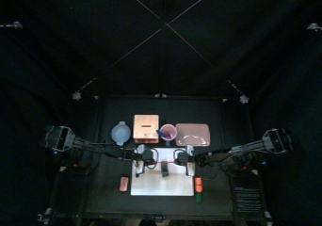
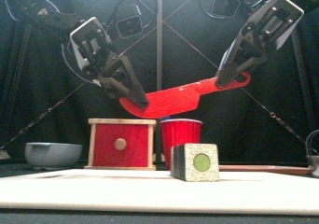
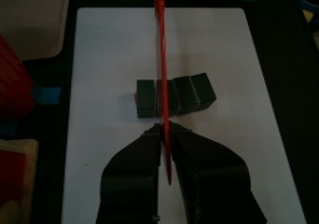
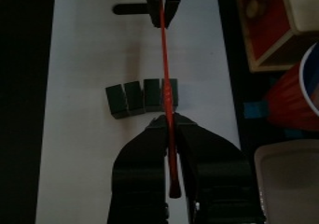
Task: Place sushi on board then cut the sushi with the knife then place the pieces on the plate
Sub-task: Cut the sushi into 4 pieces
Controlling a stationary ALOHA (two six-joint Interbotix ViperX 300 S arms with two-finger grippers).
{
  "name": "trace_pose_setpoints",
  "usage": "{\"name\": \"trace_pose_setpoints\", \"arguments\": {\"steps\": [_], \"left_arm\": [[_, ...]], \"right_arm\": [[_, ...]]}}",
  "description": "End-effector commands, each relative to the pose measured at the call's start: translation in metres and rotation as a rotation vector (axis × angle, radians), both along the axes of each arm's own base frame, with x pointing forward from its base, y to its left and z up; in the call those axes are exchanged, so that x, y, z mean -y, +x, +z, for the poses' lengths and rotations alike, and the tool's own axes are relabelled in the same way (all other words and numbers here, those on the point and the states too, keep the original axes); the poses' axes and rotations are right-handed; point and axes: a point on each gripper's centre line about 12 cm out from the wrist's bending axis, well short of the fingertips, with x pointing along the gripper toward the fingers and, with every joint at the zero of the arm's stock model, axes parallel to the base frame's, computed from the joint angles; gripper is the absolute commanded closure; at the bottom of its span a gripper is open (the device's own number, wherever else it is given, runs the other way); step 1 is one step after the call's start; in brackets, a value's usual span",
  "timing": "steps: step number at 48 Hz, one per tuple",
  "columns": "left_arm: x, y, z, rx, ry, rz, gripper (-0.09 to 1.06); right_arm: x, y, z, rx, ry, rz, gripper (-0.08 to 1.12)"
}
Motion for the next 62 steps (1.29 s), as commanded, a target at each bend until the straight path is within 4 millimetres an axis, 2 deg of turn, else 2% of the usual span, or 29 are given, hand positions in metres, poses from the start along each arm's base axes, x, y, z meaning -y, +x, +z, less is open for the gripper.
{"name": "trace_pose_setpoints", "arguments": {"steps": [1,17,62], "left_arm": [[-0.001,0.006,0.009,0.03,-0.006,0.006,0.49],[0.001,0.011,-0.008,-0.013,-0.006,0.004,0.49],[0.001,0.026,-0.023,-0.042,-0.002,0.008,0.49]], "right_arm": [[0.001,0.004,0.009,0.028,0.014,-0.007,0.71],[0.001,0.007,-0.027,-0.093,0.025,-0.038,0.71],[0.008,-0.004,-0.052,-0.193,0.032,-0.089,0.71]]}}
